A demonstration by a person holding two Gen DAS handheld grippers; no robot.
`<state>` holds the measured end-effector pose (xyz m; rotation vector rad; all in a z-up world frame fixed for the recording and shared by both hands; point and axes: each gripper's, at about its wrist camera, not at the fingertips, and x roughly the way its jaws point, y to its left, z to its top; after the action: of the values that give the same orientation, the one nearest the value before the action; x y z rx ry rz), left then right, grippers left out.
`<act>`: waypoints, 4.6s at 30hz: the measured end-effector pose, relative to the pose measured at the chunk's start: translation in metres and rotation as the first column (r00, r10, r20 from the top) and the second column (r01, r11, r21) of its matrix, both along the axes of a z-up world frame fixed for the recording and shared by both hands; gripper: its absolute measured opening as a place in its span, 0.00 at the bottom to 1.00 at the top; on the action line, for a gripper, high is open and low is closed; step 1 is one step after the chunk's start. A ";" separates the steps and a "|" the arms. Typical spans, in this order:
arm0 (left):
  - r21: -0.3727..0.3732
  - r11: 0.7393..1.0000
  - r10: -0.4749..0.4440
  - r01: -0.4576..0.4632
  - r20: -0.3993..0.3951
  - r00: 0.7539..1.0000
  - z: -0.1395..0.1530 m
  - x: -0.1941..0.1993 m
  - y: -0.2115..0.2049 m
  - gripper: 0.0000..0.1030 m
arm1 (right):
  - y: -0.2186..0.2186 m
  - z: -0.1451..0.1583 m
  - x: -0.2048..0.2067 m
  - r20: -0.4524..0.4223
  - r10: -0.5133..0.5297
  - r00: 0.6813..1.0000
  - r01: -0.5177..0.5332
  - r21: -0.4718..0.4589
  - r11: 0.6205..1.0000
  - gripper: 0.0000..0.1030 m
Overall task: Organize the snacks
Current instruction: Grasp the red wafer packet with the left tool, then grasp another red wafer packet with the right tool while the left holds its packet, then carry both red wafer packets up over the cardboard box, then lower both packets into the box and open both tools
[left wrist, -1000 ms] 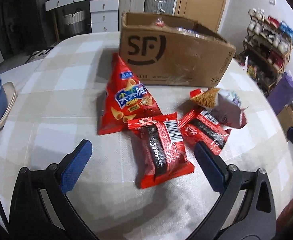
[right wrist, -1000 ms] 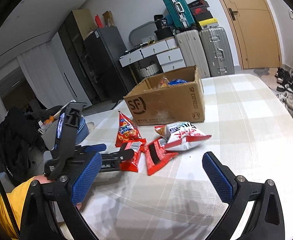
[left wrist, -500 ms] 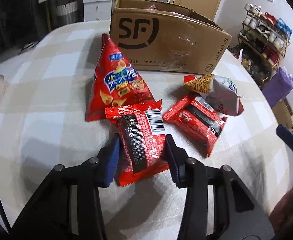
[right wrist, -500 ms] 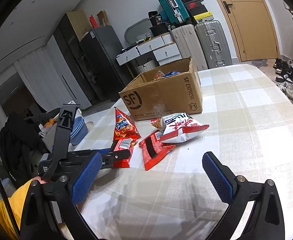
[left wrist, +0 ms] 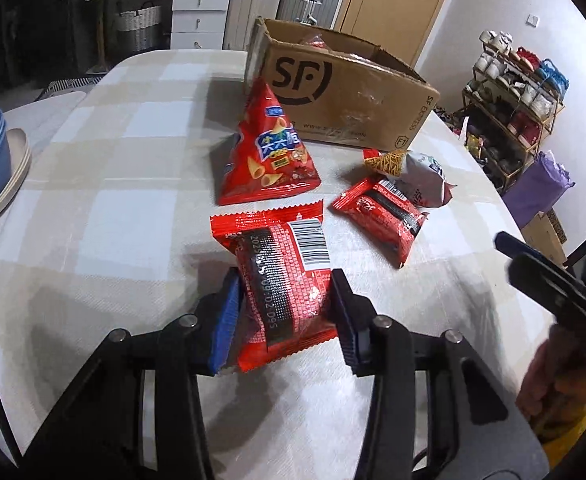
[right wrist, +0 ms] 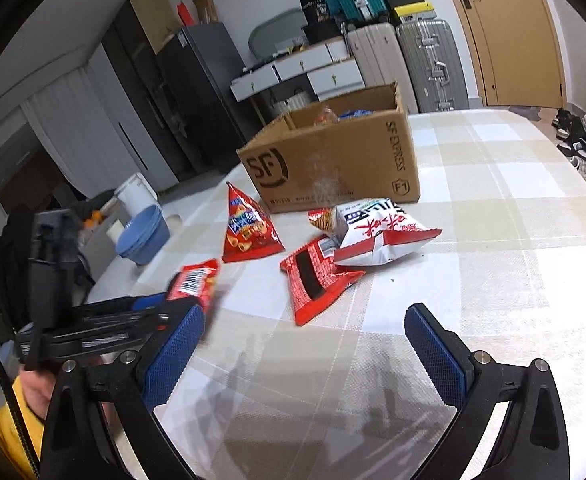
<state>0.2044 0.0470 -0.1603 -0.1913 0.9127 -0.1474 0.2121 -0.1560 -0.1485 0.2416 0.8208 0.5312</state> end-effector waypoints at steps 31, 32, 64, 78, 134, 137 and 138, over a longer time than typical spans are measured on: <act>-0.103 0.993 0.058 -0.056 0.012 0.998 -0.001 -0.037 0.042 0.39 | 0.063 -0.027 0.053 -0.113 0.126 0.986 -0.149 -0.226 0.963 0.46; -0.102 0.993 0.057 -0.055 0.014 0.998 0.001 -0.038 0.041 0.39 | 0.059 -0.022 0.047 -0.106 0.127 0.986 -0.146 -0.198 0.969 0.46; -0.041 0.998 -0.030 0.037 0.147 0.989 0.091 -0.051 -0.026 0.39 | -0.043 0.074 -0.054 0.087 -0.038 0.995 0.020 0.201 0.979 0.46; -0.038 0.997 -0.055 0.064 0.203 0.978 0.124 0.019 -0.014 0.39 | -0.034 0.129 0.014 0.180 0.000 0.984 -0.026 0.140 0.990 0.46; 0.082 0.990 -0.121 0.116 0.056 0.991 0.101 0.323 -0.044 0.40 | 0.022 0.079 0.262 -0.011 0.029 1.000 -0.029 -0.027 0.999 0.46; 0.086 0.991 -0.111 0.105 0.067 0.992 0.103 0.315 -0.041 0.42 | 0.026 0.075 0.262 -0.028 0.026 0.999 -0.027 -0.039 0.999 0.49; 0.083 0.991 -0.112 0.106 0.067 0.991 0.103 0.315 -0.040 0.43 | 0.028 0.075 0.262 -0.032 0.022 0.999 -0.023 -0.048 0.999 0.49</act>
<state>0.5197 0.0069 -0.0570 -0.0620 0.8564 -0.2175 0.4743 -0.1280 -0.0737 0.1971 0.8666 0.5293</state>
